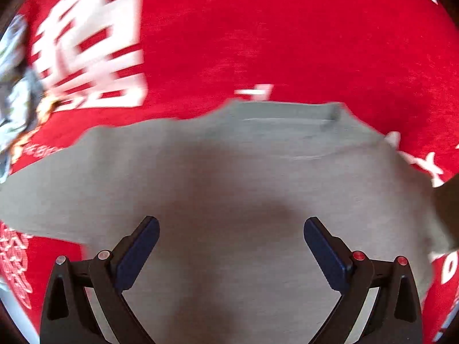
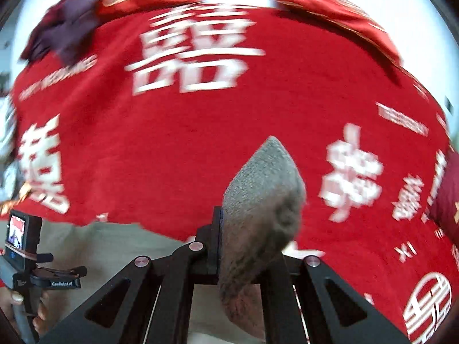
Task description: Fold small clothes
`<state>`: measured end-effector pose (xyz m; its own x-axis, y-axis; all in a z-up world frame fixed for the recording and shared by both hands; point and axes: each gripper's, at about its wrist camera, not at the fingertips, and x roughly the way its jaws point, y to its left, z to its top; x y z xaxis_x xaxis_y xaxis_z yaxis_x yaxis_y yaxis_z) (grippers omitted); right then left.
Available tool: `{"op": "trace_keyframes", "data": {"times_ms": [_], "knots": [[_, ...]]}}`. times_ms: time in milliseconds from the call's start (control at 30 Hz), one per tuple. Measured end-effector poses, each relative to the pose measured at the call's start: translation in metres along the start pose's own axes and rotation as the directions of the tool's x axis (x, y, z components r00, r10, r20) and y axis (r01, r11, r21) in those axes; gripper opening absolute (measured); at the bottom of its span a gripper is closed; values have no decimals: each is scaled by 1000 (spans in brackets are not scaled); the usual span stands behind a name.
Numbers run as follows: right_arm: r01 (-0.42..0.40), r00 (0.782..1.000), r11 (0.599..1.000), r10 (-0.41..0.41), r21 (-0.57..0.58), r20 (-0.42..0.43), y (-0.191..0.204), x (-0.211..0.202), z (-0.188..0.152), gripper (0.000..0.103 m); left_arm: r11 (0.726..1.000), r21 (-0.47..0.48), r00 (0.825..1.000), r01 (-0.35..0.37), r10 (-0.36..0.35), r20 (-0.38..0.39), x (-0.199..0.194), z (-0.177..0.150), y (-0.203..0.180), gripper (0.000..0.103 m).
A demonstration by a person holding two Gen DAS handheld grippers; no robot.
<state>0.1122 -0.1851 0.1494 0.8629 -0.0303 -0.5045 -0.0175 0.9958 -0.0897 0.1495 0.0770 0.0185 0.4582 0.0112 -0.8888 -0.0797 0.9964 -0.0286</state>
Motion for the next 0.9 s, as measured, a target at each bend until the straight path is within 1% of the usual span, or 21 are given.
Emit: {"op": "trace_keyframes", "data": {"times_ms": [33,67,100,167,233,300,367,433,467,500,533,567,600,633,667,700,733,767,833,900], "knots": [[-24,1000,999,24,-27,-15,29,13,3,5,1000,-12,1000,-8,8,7,-2,-4,15,102],[-37,999,998,36,-47,-25,51,21,3,5,1000,-26,1000,-17,18,9,-3,-8,28,102],[-55,998,996,52,-69,-40,75,32,2,5,998,-58,1000,-19,20,9,-8,-15,53,102],[-91,993,989,81,-116,-88,127,60,-6,5,992,-129,1000,6,-3,26,-11,-25,87,102],[-112,987,982,92,-154,-130,169,78,-20,5,984,-177,999,21,-17,27,-10,-32,107,102],[-133,976,972,95,-196,-194,211,105,-39,5,974,-219,998,49,-42,39,-4,-38,129,102],[-147,967,961,90,-234,-240,240,121,-62,5,967,-249,998,62,-52,46,2,-43,138,102],[-152,957,949,71,-277,-280,265,135,-81,5,956,-278,995,92,-81,53,7,-49,149,101],[-149,952,944,58,-293,-299,274,141,-89,5,957,-271,994,102,-87,68,6,-50,151,101],[-137,947,942,35,-305,-318,280,148,-96,5,963,-255,994,90,-72,80,5,-49,152,101],[-139,940,943,28,-304,-341,283,152,-99,5,966,-247,995,79,-60,83,4,-48,151,101],[-154,928,947,40,-284,-370,281,157,-100,6,967,-244,994,80,-60,88,4,-48,151,101],[-171,924,950,63,-260,-377,281,156,-99,12,965,-244,993,96,-75,95,3,-48,151,101],[-211,915,954,115,-215,-388,274,155,-95,21,964,-242,991,112,-91,97,4,-49,150,101],[-237,909,955,154,-177,-388,267,152,-91,51,964,-239,990,120,-99,98,4,-49,149,101],[-246,911,957,173,-155,-375,261,147,-86,82,966,-229,990,121,-101,98,5,-50,147,101],[-259,918,957,202,-130,-341,253,137,-80,87,969,-219,991,115,-96,98,5,-51,146,101],[-285,919,953,242,-101,-310,243,126,-73,87,973,-206,992,104,-85,98,5,-51,144,101],[-332,911,943,310,-37,-273,218,107,-62,87,977,-191,992,89,-70,106,2,-53,142,101],[-319,924,948,316,19,-215,179,90,-53,88,980,-182,993,74,-54,109,-1,-54,139,101]]}}
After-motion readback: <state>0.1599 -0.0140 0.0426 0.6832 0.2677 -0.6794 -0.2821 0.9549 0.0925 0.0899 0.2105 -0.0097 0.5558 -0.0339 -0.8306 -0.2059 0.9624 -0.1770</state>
